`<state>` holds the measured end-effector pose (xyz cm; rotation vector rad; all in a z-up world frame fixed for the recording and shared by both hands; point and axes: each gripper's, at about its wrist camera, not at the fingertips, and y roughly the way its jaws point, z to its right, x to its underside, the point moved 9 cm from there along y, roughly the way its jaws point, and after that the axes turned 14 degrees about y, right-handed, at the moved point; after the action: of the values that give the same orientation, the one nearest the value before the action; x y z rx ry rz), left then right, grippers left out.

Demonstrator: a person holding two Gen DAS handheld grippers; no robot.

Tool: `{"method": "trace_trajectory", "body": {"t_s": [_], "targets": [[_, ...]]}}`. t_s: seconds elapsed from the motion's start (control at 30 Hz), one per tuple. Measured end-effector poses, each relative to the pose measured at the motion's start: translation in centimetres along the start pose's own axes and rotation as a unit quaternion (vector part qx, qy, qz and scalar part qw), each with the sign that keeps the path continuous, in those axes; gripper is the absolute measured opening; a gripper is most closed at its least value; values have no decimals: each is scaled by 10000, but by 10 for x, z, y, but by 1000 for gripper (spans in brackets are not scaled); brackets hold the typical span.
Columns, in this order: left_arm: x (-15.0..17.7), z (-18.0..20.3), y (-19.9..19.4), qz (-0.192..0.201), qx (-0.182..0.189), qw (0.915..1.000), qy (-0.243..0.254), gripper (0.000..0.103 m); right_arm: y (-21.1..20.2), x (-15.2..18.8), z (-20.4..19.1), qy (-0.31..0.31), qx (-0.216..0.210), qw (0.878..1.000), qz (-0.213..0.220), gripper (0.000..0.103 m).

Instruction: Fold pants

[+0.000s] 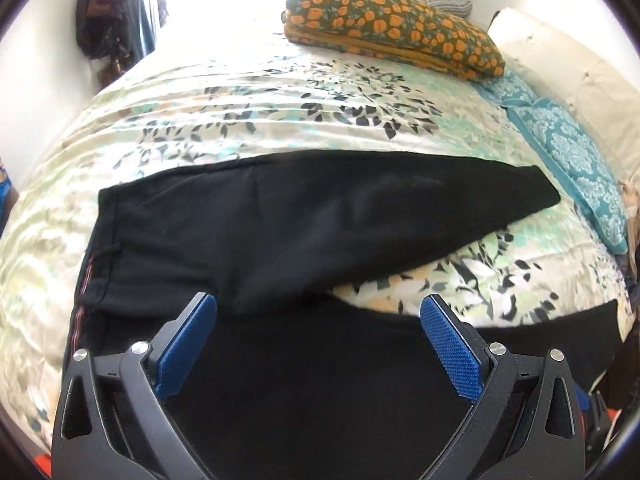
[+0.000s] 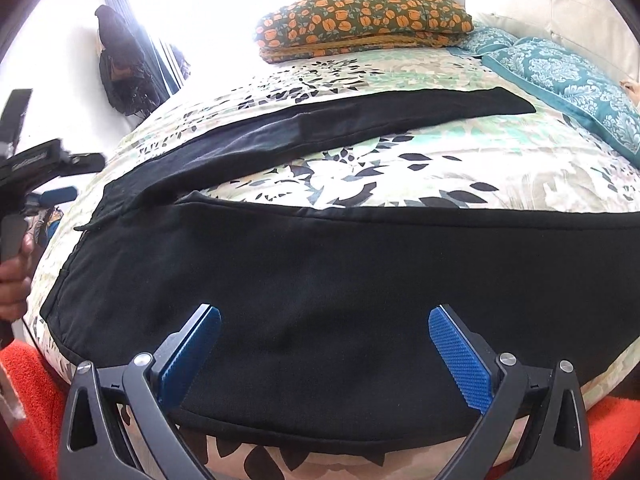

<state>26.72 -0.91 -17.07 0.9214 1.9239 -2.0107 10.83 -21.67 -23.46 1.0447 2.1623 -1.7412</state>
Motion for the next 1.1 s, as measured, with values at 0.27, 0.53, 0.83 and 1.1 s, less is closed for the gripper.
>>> {"method": "trace_trajectory", "body": {"t_s": [0.27,0.53,0.83,1.1], "targets": [[-45,-23,107,-517,-715,9960,118,102,73,-153,-33,-513,1,9986,91,103],[1,-61,139,-926,-864,9920,-2,103,259,-184,-64,-1089,306,9823,-1491,103],[-55,-76,146,-574,-570,9944,-676,102,229,-215,-76,-1297,-457,9853,-1013,103],[-38,-76,174,-338,-853,9952,-347,103,249,-251,-3,-1364,-263,9773,-1597,103]]}}
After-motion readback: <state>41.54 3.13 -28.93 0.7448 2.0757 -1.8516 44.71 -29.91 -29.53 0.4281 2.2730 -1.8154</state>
